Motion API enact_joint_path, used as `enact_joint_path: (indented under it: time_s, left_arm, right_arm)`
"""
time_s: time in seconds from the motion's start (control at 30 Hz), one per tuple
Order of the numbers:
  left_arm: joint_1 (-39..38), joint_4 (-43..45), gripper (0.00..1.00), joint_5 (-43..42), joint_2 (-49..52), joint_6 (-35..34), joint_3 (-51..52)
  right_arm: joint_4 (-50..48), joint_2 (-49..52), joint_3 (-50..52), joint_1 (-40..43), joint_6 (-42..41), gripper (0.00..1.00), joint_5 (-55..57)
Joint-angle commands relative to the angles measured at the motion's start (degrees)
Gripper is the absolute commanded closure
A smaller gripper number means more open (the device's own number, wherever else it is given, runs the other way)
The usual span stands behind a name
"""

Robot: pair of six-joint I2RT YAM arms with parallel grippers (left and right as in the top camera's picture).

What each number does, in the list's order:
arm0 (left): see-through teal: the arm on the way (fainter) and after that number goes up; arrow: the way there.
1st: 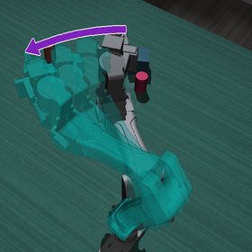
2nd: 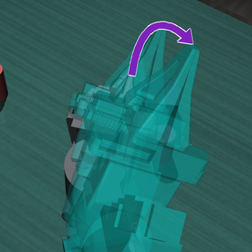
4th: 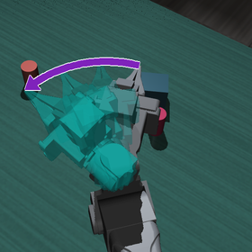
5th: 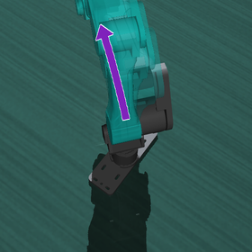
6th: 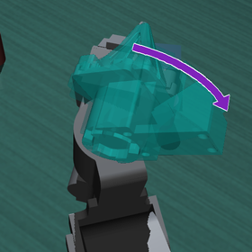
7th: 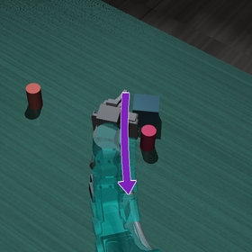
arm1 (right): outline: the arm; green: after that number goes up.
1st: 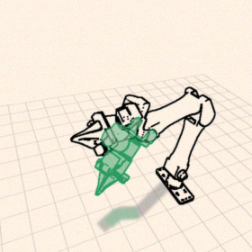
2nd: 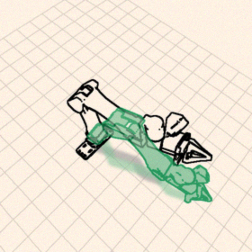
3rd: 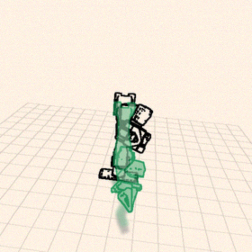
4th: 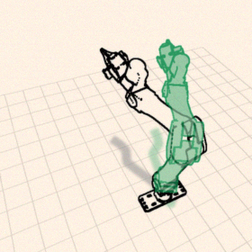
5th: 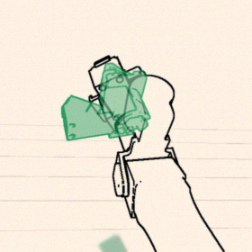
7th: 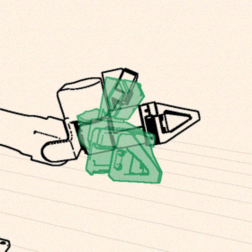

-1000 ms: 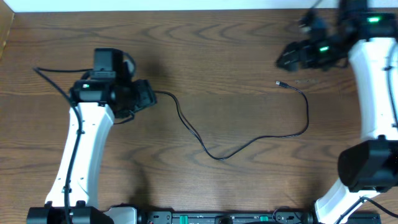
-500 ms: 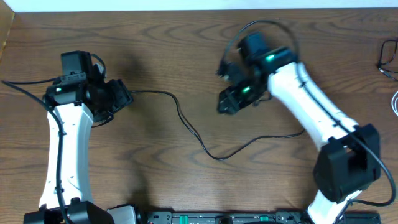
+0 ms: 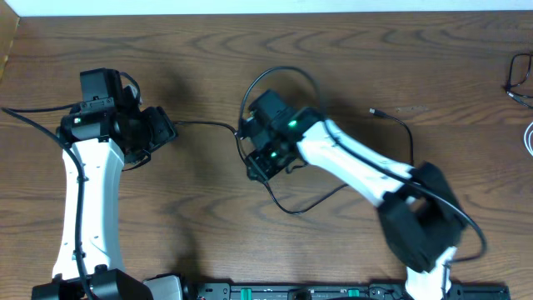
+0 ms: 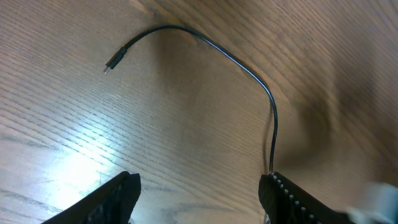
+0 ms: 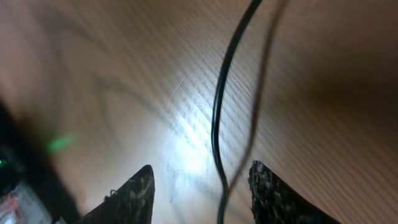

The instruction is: Untangle cables

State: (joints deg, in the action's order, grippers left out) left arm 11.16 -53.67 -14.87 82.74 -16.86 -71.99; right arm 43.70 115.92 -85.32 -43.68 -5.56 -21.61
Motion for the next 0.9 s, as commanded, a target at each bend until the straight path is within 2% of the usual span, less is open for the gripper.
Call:
enact_joint_path:
  time_s: [0.0,0.1,0.33,0.5,0.67,0.87]
  left_arm:
    - [0.2,-0.28,0.34,0.39,-0.13,0.74,-0.26]
    - [0.2,-0.31,0.34,0.61,-0.13,0.76,-0.26]
    - [0.2,-0.28,0.34,0.59,-0.13,0.74,-0.26]
    - [0.2,-0.31,0.34,0.59,-0.13,0.74,-0.26]
    - [0.2,-0.31,0.34,0.59,-0.13,0.74,-0.26]
    - [0.17,-0.31,0.33,0.59,-0.13,0.72,-0.26]
  right_arm:
    - [-1.27,5.31,0.46,-0.61,-4.72,0.59,1.75]
    - [-2.16,8.13,0.46,-0.61,-6.45,0.67,1.05]
    - [-2.12,7.96,-1.01,-0.46,-6.4,0.99,0.28]
    - [0.15,5.62,-4.52,1.57,-6.43,0.99,1.33]
    - [7.5,-1.11,-11.89,8.94,-6.4,0.99,7.23]
    - [11.45,-11.04,-24.79,27.23,-6.95,0.99,11.61]
